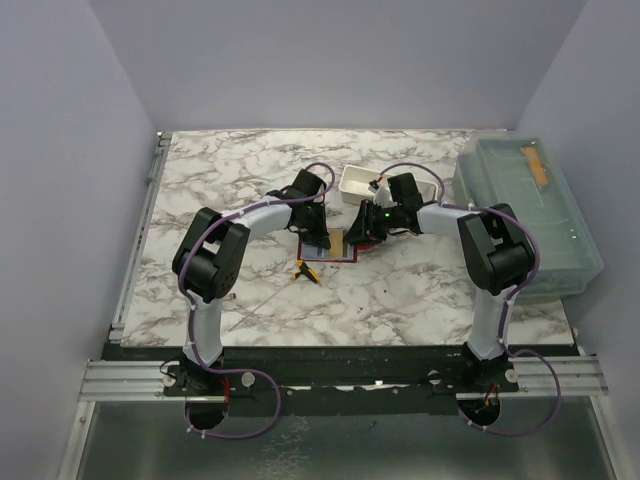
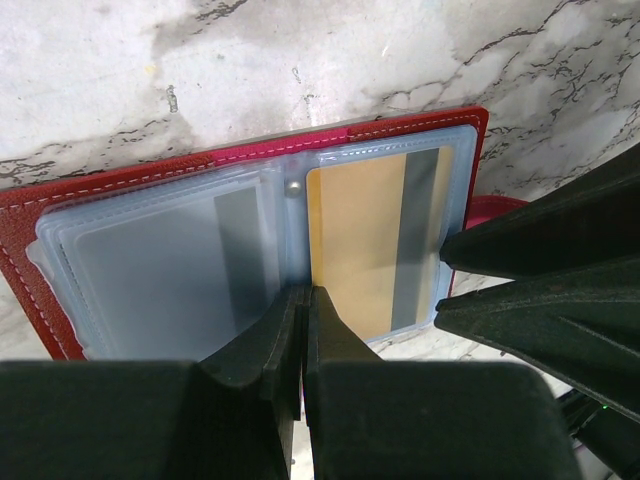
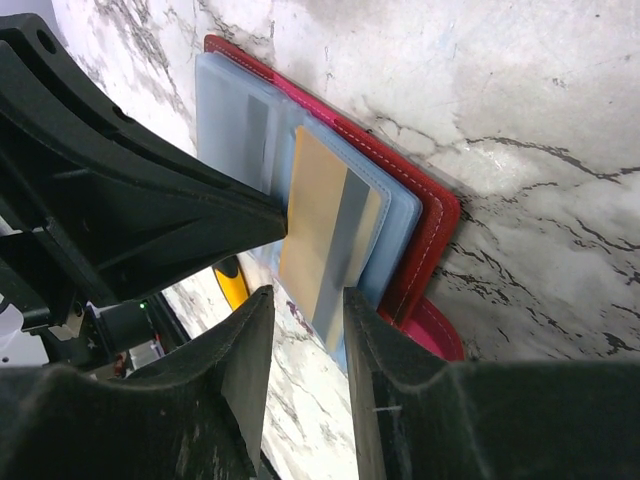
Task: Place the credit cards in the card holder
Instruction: Insert the credit card into the card holder.
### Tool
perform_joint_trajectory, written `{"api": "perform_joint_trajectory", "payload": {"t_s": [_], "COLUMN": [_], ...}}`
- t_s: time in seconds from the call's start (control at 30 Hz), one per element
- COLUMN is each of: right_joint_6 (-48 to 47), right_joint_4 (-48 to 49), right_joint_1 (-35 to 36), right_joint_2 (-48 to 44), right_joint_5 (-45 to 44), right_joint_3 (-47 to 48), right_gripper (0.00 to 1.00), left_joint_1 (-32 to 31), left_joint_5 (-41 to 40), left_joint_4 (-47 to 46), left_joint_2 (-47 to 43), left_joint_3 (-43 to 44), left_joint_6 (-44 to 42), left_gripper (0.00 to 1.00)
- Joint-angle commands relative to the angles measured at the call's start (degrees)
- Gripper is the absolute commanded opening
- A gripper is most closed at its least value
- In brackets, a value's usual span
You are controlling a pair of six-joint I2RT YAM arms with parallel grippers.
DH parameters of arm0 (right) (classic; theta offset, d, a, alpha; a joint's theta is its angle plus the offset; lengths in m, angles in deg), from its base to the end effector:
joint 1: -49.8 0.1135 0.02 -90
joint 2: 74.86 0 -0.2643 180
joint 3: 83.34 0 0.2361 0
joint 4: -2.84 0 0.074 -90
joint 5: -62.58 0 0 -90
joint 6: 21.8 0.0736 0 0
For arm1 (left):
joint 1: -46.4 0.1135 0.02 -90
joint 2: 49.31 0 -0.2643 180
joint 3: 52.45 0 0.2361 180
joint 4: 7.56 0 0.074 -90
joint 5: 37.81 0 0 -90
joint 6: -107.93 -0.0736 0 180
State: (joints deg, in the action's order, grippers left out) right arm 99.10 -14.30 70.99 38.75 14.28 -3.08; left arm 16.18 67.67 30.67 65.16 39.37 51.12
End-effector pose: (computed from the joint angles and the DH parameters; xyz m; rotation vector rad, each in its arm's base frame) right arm 0.3600 0.1921 0.1264 -0.1315 2.5661 1.2726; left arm 0.3512 -0.2273 0.1365 0.0259 2.7671 -0.6973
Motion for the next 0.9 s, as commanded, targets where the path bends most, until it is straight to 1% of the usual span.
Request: {"api": "perform_joint_trajectory", "payload": {"t_s": [0.0,0.13,0.27,0.47,0.73,0.87], "right_joint_6": [1.06,0.57,0.40,1.07,2.37,3.42], "right_joint_4": [1.05,-1.55,-0.69,1.74,3.39,4.90], "right_joint_1": [-0.01,-0.01,-0.01,-0.05,0.01,0.16], "right_joint_2": [0.93,-0.40,-1.25,-0.26,1.49,0.80], "right_joint_5": [0.56,-4.70,-4.49,-2.00,2.05,4.75], "right_joint_3": [0.32,-0.93,-3.30,-4.00,-1.40,-0.59], "right_gripper": [0.38,0.40,0.40,0.40,0.40,0.40], "left_joint_1": [0.16,0.11,0.33,0.33,0.33,0.33], "left_joint_5": [-0.79,-0.69,-1.60,-1.21,0.16,0.78], "left_joint_4": [-0.14,-0.41,-0.51,-0.56,-1.16,-1.11], "left_joint_2": [2.34,2.80,2.37,2.71,2.67,0.87], "left_joint_3": [-1.36,-2.02,-2.65,-2.77,-2.68,-2.49], "left_joint_6": [-0.35,0.05,0.26,0.32,0.74,0.58], "left_gripper": [0.06,0.04,0.04,0.04,0.03,0.05]}}
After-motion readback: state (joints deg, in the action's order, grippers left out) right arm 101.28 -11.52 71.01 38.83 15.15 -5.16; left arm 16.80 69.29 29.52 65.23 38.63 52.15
